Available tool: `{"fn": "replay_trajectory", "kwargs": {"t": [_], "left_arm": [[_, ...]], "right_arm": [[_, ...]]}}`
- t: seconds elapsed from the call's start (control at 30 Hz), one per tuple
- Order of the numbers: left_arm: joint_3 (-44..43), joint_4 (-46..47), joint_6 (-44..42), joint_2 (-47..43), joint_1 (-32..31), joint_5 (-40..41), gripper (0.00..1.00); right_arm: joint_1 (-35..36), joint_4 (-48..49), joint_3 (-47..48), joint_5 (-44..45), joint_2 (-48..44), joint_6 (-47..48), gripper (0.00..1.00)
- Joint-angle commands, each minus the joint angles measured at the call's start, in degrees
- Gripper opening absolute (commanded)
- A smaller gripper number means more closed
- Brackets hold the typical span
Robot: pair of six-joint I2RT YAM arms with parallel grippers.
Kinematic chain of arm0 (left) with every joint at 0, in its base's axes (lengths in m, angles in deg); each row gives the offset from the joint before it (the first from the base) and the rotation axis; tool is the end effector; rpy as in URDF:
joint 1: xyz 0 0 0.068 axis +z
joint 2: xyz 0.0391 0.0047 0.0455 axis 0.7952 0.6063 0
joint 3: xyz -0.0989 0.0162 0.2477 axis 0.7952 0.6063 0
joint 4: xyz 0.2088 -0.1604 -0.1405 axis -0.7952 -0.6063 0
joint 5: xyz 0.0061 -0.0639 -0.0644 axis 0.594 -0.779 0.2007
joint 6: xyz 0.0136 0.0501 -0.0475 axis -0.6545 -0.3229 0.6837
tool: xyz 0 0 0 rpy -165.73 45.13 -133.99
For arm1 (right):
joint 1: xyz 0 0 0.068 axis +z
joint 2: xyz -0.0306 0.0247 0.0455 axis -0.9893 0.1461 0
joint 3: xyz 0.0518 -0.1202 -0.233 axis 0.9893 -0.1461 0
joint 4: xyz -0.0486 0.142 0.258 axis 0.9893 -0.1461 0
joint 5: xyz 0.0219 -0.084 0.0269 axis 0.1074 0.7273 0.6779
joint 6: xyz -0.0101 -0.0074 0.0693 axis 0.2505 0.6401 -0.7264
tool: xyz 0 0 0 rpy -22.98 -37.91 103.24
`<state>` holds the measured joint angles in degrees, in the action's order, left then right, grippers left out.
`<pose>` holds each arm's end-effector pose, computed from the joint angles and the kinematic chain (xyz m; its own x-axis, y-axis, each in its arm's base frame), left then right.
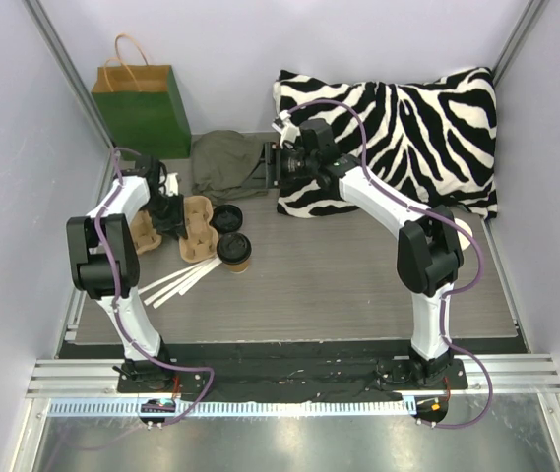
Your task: Pack the takeout coffee
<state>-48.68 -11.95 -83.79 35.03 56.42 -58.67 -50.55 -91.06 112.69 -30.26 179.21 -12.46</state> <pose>0.4125 0.0141 0.1550 -0.9679 -0.1322 -0.2137 -0.0808 0.9691 -0.2332 0.4314 0.3021 0.2785 -0.7534 -0.0065 -0.6576 -0.5963 0.4283 0.6789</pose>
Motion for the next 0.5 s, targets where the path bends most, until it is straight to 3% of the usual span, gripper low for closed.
{"fn": "replay_trajectory", "kwargs": {"t": [0.0, 0.2, 0.47], "left_arm": [[-0.6, 1.4, -1.0, 0.9, -0.3, 1.7, 0.24], [-5.1, -1.0, -3.8, 1.2, -0.1, 4.1, 0.01], [-11.7, -5.0, -8.9, 4.4, 0.5, 7.2, 0.00]], "right_arm": [[-0.6, 1.4, 0.4, -1.2, -3.8, 0.1, 0.64], [-1.3, 1.5, 0.4, -1.6, -3.5, -0.5, 0.64], [-1.3, 1.8, 0.5, -2.5, -3.2, -0.7, 0.64]]}}
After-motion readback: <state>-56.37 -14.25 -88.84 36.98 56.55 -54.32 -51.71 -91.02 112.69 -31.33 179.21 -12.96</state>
